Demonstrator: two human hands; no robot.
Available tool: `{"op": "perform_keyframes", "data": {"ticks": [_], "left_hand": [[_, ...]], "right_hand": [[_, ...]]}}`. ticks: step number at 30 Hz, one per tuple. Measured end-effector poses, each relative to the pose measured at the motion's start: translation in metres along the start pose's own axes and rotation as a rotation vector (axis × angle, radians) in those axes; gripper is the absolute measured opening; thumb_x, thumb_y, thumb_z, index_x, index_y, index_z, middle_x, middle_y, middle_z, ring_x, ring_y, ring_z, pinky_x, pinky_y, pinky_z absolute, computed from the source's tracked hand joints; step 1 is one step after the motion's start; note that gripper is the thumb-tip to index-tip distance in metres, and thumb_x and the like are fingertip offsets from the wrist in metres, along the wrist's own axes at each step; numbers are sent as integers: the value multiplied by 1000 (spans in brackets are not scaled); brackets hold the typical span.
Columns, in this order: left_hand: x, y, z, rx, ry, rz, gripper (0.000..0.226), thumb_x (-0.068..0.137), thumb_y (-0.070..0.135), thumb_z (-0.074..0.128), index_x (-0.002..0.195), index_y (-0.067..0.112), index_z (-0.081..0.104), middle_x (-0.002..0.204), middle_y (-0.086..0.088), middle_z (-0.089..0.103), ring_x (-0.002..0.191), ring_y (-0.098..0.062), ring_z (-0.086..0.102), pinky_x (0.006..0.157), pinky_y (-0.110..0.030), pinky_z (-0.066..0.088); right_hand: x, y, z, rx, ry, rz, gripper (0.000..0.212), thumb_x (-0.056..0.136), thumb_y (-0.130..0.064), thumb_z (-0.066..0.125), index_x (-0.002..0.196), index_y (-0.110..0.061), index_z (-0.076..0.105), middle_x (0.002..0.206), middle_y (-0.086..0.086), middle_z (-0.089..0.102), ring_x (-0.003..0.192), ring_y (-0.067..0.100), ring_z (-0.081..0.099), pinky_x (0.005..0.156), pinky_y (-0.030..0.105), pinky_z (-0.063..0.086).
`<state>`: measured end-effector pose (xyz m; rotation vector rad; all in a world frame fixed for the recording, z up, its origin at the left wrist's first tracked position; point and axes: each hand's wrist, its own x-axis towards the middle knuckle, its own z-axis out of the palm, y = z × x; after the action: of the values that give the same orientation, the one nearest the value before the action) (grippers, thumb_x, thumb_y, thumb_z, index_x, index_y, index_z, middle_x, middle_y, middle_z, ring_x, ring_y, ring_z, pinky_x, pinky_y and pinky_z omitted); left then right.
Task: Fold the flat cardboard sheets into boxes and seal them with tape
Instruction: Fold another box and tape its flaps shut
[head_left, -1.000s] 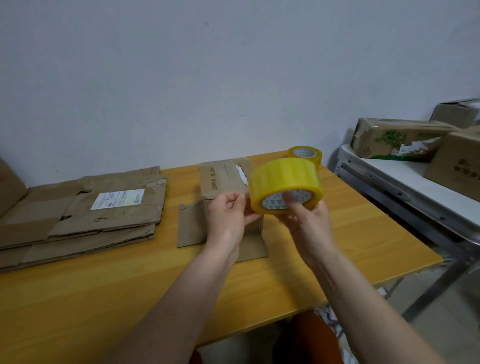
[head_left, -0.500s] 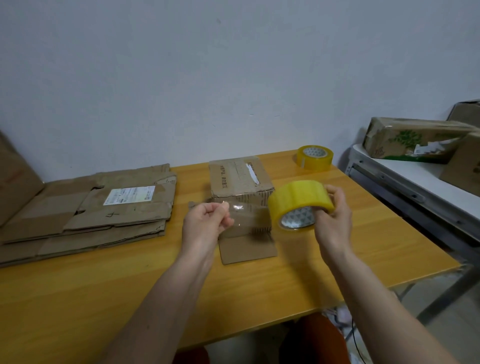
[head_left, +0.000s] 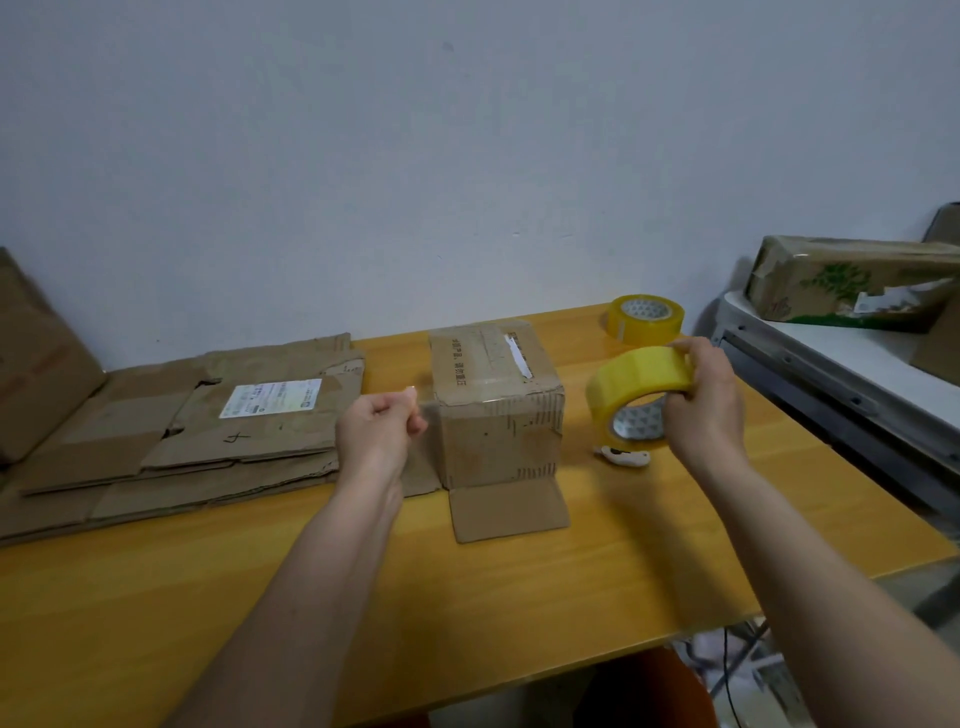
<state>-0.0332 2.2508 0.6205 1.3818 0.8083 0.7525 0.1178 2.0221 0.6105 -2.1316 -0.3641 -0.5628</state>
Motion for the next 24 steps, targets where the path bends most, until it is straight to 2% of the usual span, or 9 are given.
{"op": "perform_keyframes", "data": {"ticks": [3, 6, 9, 13, 17, 21, 24], "left_hand": [[8, 3, 7, -17, 3, -11, 13, 91, 12, 63, 78, 9, 60, 84, -1, 67, 71, -12, 58, 87, -36, 55], [17, 2, 9, 4, 16, -22, 14, 91, 9, 63, 77, 9, 60, 87, -3, 67, 67, -11, 55, 77, -30, 54], [22, -7, 8, 60, 2, -40, 10, 91, 13, 62, 82, 9, 62, 78, -2, 61, 66, -12, 53, 65, -25, 47], [25, -20, 8, 50, -31, -138, 6, 92, 15, 62, 89, 9, 63, 75, 0, 58, 68, -12, 53, 70, -26, 50], [26, -25, 13, -9, -68, -220, 6, 92, 15, 62, 87, 12, 61, 78, 0, 58, 69, -10, 52, 78, -29, 54], [26, -30, 16, -25, -98, -246, 8, 95, 19, 59, 89, 13, 60, 81, 0, 57, 71, -11, 50, 73, -29, 51], [26, -29, 16, -60, -182, -318, 13, 98, 22, 54, 89, 13, 57, 78, 0, 52, 69, -12, 49, 67, -28, 50]], "right_hand": [[14, -2, 3, -41, -2, -11, 53, 71, 18, 44, 117, -7, 54, 111, 16, 54, 107, 36, 48, 81, 38, 37], [24, -3, 10, -87, -32, -14, 54, 73, 18, 46, 121, -8, 53, 113, 15, 53, 110, 35, 46, 83, 37, 36], [28, 0, 17, -134, -72, -16, 55, 75, 17, 47, 123, -9, 53, 115, 16, 52, 110, 36, 46, 80, 38, 37], [22, 7, 30, -238, -151, -21, 52, 76, 18, 46, 120, -9, 54, 114, 16, 51, 110, 36, 45, 73, 36, 36], [13, 8, 40, -316, -217, -47, 53, 76, 19, 46, 119, -10, 53, 108, 16, 49, 102, 35, 43, 71, 39, 37], [6, 1, 48, -366, -214, -115, 55, 72, 22, 47, 117, -10, 53, 105, 16, 49, 96, 32, 42, 69, 37, 33], [6, -2, 48, -394, -204, -132, 56, 72, 21, 46, 118, -11, 53, 107, 16, 49, 95, 31, 41, 70, 35, 30]]}}
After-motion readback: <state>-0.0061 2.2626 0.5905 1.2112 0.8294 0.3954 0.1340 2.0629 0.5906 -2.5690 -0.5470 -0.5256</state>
